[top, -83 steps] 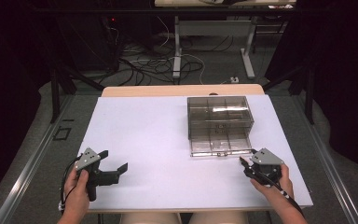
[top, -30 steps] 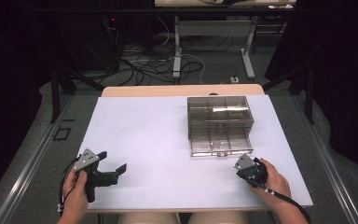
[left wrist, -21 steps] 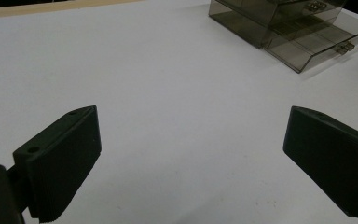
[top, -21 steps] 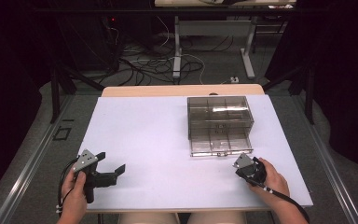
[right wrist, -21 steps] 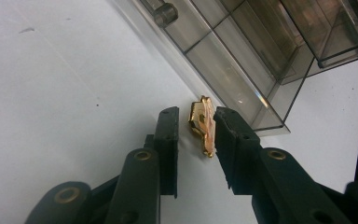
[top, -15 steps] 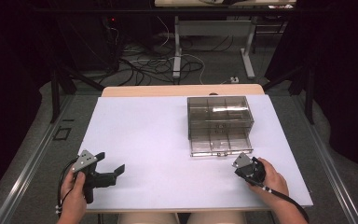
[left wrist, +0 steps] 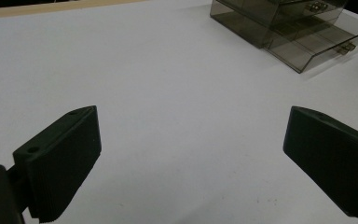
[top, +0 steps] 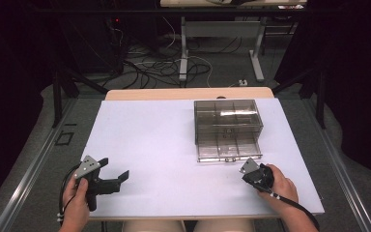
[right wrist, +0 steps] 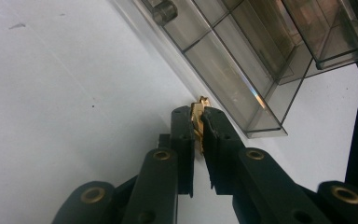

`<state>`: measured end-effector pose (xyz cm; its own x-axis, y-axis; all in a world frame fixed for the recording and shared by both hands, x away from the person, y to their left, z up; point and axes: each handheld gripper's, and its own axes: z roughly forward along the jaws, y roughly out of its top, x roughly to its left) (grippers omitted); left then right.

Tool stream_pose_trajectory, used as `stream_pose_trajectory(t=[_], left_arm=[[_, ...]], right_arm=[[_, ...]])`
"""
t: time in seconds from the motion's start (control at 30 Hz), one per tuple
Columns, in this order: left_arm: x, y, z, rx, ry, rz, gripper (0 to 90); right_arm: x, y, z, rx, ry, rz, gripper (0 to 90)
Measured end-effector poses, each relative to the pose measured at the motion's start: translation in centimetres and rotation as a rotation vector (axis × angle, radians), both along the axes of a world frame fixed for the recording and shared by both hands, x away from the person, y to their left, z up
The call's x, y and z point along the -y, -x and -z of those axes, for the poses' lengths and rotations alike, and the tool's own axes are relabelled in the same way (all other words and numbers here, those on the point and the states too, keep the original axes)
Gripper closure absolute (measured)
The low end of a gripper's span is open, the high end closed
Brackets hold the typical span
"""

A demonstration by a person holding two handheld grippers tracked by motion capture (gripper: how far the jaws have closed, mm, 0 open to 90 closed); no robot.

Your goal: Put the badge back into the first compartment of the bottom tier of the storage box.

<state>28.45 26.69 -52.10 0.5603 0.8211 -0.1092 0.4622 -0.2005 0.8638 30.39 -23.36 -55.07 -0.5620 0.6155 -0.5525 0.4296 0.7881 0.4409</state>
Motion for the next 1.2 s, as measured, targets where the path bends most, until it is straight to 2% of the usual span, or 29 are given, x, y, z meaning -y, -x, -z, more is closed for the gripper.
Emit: stream_pose_trajectory(t=[0.13,0.17,0.3,0.5,0.53,0.67,0.7,0.83,0.9,0.93,1.17,1.2], left_arm=[[0.0,0.0,0.0,-0.001,0.000,0.001,4.1],[-0.1,0.0,0.0,0.005,-0.013,0.005,4.1],[-0.1,0.0,0.0,0.005,-0.013,0.005,4.1],[-0.1,0.0,0.0,0.005,-0.010,0.003,4.1],[0.0,0.0,0.0,-0.001,0.002,0.000,4.1],[0.0,0.0,0.0,0.000,0.000,0.000,4.1],[-0.1,0.0,0.0,0.006,-0.014,0.004,4.1],[-0.1,0.0,0.0,0.002,-0.007,0.003,4.1],[-0.1,0.0,0.0,0.002,-0.007,0.003,4.1],[-0.1,0.0,0.0,0.002,-0.007,0.003,4.1],[-0.1,0.0,0.0,0.004,-0.007,0.004,4.1],[0.0,0.0,0.0,0.001,0.000,0.001,4.1]], right_arm=[[0.0,-0.1,0.0,0.004,-0.003,0.004,85.3],[0.1,-0.1,-0.1,0.005,0.005,0.002,85.8],[0.2,-0.1,-0.2,0.009,-0.021,0.022,87.2],[0.4,-0.1,-0.5,0.022,-0.012,0.025,88.3],[0.4,-0.1,-0.5,0.023,-0.018,0.030,88.6],[0.5,-0.1,-0.8,0.033,-0.021,0.040,90.0],[0.5,-0.2,-0.8,0.031,-0.020,0.039,90.0],[0.6,-0.2,-0.9,0.042,-0.006,0.045,90.0],[0.7,-0.2,-1.1,0.021,-0.009,0.055,90.0],[0.8,-0.3,-1.1,0.039,-0.007,0.055,90.0],[1.4,-0.4,-1.5,0.058,-0.054,0.084,90.0],[1.6,-0.5,-1.5,0.048,-0.062,0.093,90.0]])
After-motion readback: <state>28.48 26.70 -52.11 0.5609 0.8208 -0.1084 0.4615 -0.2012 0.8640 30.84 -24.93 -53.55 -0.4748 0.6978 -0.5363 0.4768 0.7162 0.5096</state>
